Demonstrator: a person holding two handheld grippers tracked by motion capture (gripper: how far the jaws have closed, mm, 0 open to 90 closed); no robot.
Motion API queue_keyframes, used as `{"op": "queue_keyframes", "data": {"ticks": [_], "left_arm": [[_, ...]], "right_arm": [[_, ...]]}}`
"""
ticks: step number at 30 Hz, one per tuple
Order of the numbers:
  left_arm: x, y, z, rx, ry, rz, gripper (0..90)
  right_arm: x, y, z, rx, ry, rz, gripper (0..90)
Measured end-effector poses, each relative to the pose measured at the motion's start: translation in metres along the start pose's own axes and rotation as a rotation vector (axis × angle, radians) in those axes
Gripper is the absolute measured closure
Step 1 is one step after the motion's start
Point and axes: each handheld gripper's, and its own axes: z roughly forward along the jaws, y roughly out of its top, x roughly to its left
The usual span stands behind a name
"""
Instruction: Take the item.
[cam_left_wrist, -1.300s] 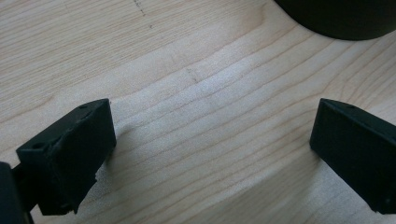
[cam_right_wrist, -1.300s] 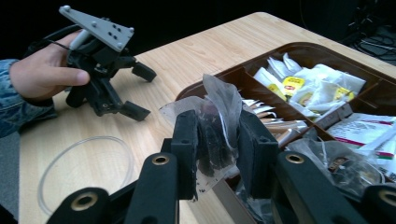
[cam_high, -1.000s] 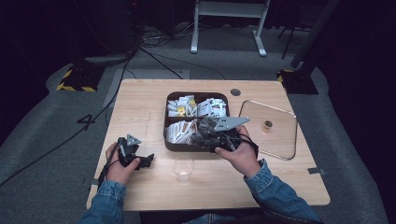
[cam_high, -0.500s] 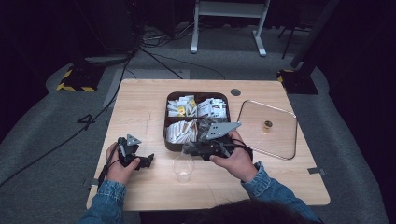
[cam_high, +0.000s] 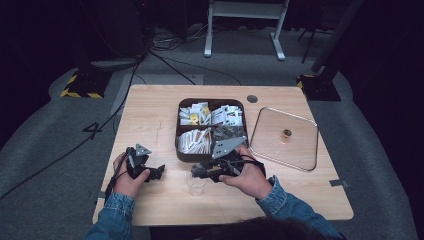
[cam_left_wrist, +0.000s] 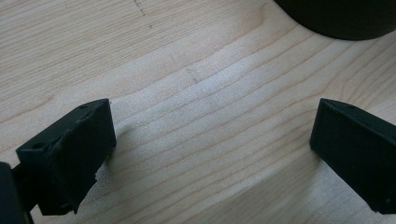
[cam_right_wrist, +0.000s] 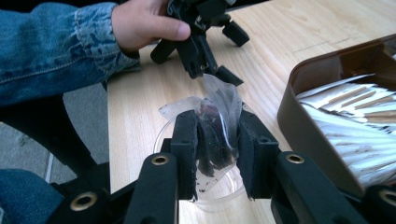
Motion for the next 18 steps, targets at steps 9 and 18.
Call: {"op": "queue_keyframes", "data": {"ticks": [9, 18], "left_arm": [[0.0000, 0.0000, 0.0000, 0.000, 0.000, 0.000, 0.6], [0.0001, 0.0001, 0.0000, 0.000, 0.000, 0.000, 0.6]], "right_arm": [[-0.0010, -0.0031, 0.0069, 0.026, 0.014, 0.004, 69.6], [-0.0013, -0.0019, 0.0076, 0.001, 0.006, -0.013, 53.5]]}}
